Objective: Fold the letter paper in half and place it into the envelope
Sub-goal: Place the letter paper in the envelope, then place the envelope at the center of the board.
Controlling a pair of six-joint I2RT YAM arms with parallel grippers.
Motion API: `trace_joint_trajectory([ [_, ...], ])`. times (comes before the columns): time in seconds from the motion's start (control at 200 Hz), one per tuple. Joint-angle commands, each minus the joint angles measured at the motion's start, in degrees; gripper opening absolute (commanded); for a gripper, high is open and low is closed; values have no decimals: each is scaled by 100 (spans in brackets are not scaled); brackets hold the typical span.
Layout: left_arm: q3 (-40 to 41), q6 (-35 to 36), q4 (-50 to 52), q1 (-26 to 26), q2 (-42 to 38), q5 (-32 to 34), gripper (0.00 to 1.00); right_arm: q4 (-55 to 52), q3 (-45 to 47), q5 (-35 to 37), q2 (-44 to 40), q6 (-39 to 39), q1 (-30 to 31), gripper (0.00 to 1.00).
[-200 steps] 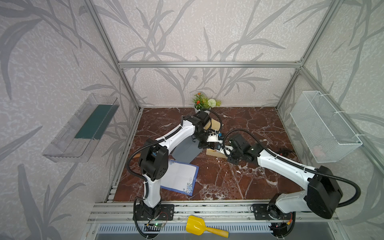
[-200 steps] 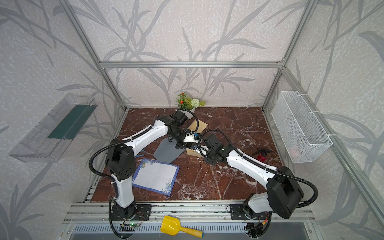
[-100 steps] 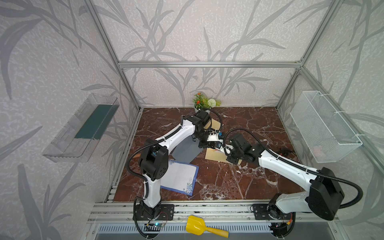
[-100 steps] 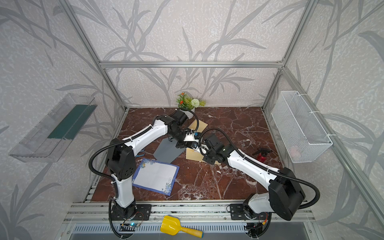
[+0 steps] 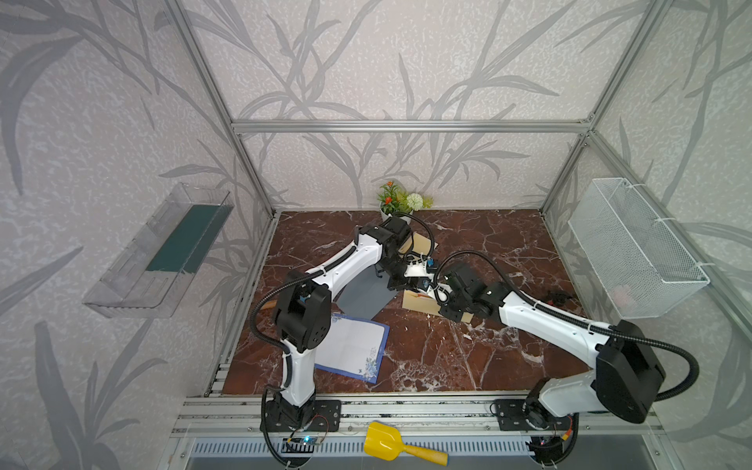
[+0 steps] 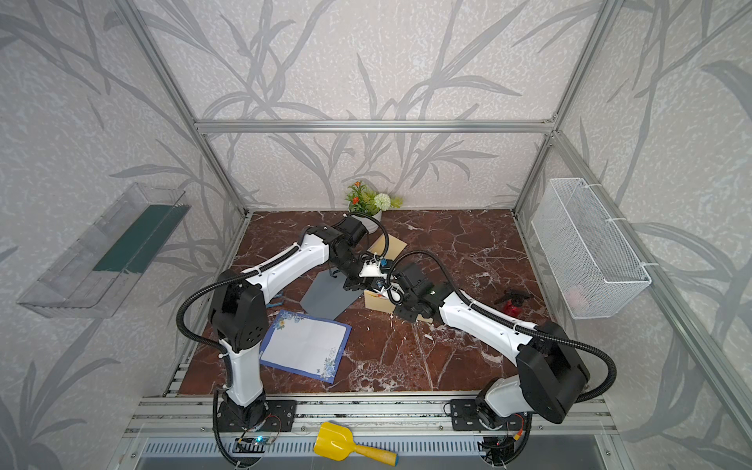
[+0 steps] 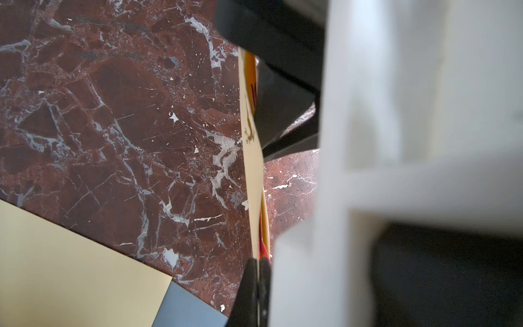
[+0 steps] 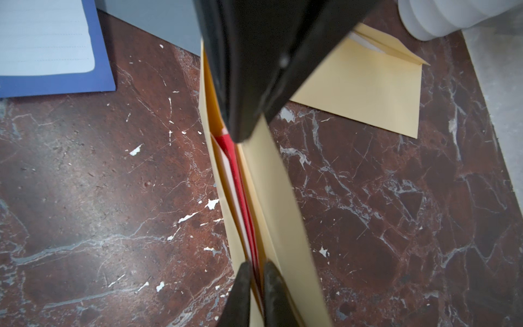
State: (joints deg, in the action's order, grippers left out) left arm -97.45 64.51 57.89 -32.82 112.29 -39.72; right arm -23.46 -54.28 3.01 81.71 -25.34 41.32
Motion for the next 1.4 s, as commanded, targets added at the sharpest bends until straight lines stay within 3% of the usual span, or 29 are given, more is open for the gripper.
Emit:
trace_joint_trajectory([
  [0.0,-183,132,211,-91,51,-220,0,-87,-161,-39,-97,222,26,26],
  [0.205,-94,-162,-72,-73,24,-15,0,-360,22,-474,-886,415,2,46],
  [0.37,-54,-530,-325,-51,37,139,0,48,629,-790,-1884,781,-172,63],
  [0.55,116,-1096,-835,-22,-74,301,0,594,1086,-1002,-2879,1816,-1074,72],
  [0.725,743,-2479,-2329,-59,-496,1081,0,1463,1653,-1097,-3583,3443,-2228,84],
  [0.86,1397,-3610,-3372,-128,-899,1389,0,1394,1521,-903,-3480,3954,-2357,90],
  [0.945,1749,-4341,-3848,-263,-1095,1770,0,1086,1275,-751,-3206,4238,-2365,88],
  [1.015,1750,-5115,-3888,-380,-1113,2250,0,786,1018,-670,-2894,4536,-2365,80],
  [1.12,1554,-6112,-3541,-516,-962,2643,0,639,769,-1037,-2402,4605,-2357,56],
  [1.25,2092,-7075,-4050,-849,-1026,3183,0,704,733,-1308,-1861,4875,-2340,35],
  [1.395,2822,-8056,-4828,-1115,-1237,3421,0,896,764,-1368,-1395,5091,-2155,29],
])
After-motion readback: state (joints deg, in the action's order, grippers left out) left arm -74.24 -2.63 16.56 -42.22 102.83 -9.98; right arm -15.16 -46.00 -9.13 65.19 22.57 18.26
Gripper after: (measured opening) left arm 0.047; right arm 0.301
